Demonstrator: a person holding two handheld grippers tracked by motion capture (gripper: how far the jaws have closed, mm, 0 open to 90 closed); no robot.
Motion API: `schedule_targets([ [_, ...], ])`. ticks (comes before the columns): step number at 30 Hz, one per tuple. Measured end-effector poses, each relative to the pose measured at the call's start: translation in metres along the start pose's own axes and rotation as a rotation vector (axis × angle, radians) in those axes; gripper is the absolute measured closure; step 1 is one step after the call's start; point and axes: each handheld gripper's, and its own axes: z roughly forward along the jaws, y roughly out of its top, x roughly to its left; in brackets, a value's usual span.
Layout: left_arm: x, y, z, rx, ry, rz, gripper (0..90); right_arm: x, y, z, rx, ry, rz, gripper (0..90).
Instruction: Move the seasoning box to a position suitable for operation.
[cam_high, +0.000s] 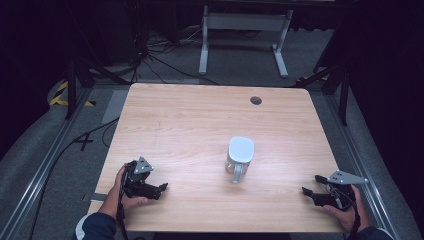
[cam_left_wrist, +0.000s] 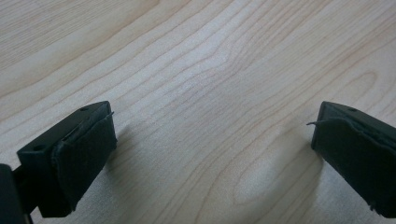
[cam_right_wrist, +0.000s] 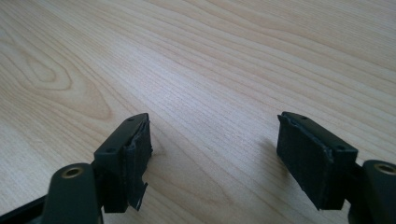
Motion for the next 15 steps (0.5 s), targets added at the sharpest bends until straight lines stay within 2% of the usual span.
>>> schedule_targets([
  [11,0.0004,-0.0021,-0.0014,-0.004,0.009,-0.006,0.4,-0.0001,0.0007,0.0006,-0.001,0.001,0.002,26.8],
  [12,0.0004,-0.0021,-0.0014,-0.004,0.01,-0.006,0.4,-0.0003,0.0006,-0.0003,-0.007,-0.003,0.005,35.6],
  [13,0.0004,-0.0021,-0.0014,-0.004,0.01,-0.006,0.4,-0.0003,0.0006,-0.0003,-0.007,-0.003,0.005,35.6],
  [15,0.0004,-0.0021,-0.0014,-0.004,0.009,-0.006,0.3,-0.0017,0.0018,-0.0014,-0.014,0.012,0.02,42.4],
])
